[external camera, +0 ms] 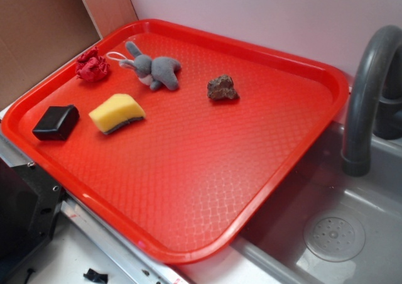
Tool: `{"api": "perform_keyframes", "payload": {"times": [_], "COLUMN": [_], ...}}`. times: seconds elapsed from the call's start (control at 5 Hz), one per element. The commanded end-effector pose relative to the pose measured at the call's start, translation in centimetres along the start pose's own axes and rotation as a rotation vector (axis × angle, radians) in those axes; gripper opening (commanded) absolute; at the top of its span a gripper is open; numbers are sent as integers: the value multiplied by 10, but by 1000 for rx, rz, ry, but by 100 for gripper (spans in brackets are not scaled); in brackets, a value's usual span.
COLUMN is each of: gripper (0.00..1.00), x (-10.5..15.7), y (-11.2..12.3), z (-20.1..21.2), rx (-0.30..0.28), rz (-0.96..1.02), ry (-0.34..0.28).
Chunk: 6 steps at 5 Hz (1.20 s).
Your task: Grab the rock.
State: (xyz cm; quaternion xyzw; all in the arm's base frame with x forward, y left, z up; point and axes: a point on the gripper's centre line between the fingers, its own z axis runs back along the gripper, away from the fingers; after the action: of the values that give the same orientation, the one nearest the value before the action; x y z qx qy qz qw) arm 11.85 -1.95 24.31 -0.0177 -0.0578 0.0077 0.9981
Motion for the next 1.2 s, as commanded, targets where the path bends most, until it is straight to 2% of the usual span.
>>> {"api": "perform_keyframes", "payload": {"times": [0.0, 0.2, 0.4, 0.6, 0.8, 1.0], "gripper": [100, 100, 100, 100, 100, 100], "x": [0, 16, 39, 67, 90, 114], "y": [0, -4, -4, -11, -18, -26], "z": [0, -15, -41, -68, -91, -120], "rx": [0, 51, 68, 47, 41, 8], "rz": [0, -11, -49, -157, -223, -289], "ry": [0, -57, -151, -186, -251, -239]}}
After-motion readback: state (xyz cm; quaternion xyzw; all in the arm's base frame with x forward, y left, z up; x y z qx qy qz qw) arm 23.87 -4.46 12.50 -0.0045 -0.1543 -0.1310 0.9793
